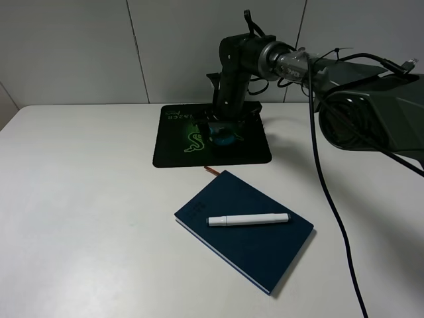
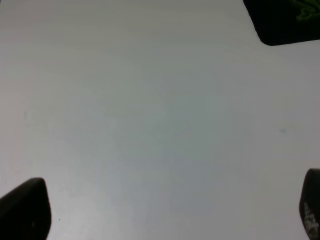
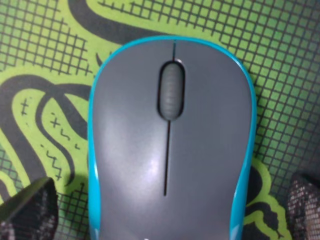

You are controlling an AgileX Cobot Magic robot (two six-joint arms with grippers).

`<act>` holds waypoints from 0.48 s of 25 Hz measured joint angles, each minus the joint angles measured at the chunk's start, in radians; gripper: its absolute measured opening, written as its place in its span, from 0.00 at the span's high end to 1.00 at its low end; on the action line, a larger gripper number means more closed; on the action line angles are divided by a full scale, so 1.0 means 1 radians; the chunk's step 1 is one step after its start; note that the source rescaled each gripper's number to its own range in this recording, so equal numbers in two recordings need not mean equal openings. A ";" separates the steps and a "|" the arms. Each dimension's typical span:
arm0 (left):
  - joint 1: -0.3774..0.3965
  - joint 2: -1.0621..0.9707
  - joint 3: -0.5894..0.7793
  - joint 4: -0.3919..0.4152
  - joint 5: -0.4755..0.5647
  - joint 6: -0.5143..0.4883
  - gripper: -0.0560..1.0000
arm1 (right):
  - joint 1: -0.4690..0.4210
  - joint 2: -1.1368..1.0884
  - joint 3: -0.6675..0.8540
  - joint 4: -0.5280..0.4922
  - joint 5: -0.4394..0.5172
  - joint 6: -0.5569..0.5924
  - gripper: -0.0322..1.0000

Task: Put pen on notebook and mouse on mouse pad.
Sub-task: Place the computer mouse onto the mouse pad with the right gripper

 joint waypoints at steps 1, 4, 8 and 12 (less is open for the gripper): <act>0.000 0.000 0.000 0.000 0.000 0.000 0.00 | 0.000 0.000 0.000 0.000 -0.001 -0.001 0.00; 0.000 0.000 0.000 0.000 0.000 0.000 0.00 | 0.000 0.000 0.000 -0.001 -0.001 -0.001 0.00; 0.000 0.000 0.000 0.000 0.000 0.000 0.00 | 0.000 -0.008 0.000 -0.010 0.014 -0.009 0.00; 0.000 0.000 0.000 0.000 0.000 0.000 0.00 | 0.000 -0.040 -0.003 -0.025 0.048 -0.016 0.00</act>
